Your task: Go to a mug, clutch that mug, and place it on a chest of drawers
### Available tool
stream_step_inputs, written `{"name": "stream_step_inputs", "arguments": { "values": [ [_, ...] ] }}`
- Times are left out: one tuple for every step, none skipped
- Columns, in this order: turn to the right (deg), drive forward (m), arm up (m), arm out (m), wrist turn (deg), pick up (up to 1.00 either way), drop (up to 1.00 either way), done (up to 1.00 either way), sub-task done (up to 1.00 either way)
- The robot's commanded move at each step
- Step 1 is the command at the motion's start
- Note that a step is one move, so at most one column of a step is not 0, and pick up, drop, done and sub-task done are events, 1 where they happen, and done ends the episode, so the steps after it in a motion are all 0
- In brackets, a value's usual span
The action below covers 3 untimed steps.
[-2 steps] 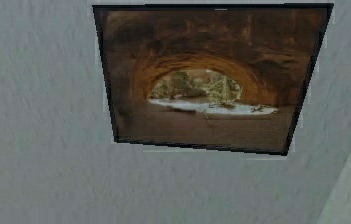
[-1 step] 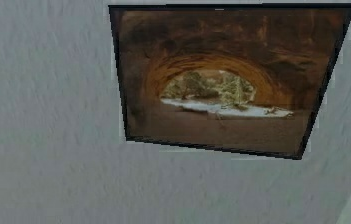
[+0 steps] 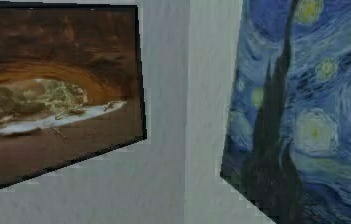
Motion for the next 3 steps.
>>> {"name": "stream_step_inputs", "arguments": {
  "values": [
    [45.0, 0.00, 0.00, 0.00, 0.0, 0.00, 0.00, 0.00, 0.00],
    [6.0, 0.00, 0.00, 0.00, 0.0, 0.00, 0.00, 0.00, 0.00],
    [0.0, 0.00, 0.00, 0.48, 0.0, 0.00, 0.00, 0.00, 0.00]
  ]
}}
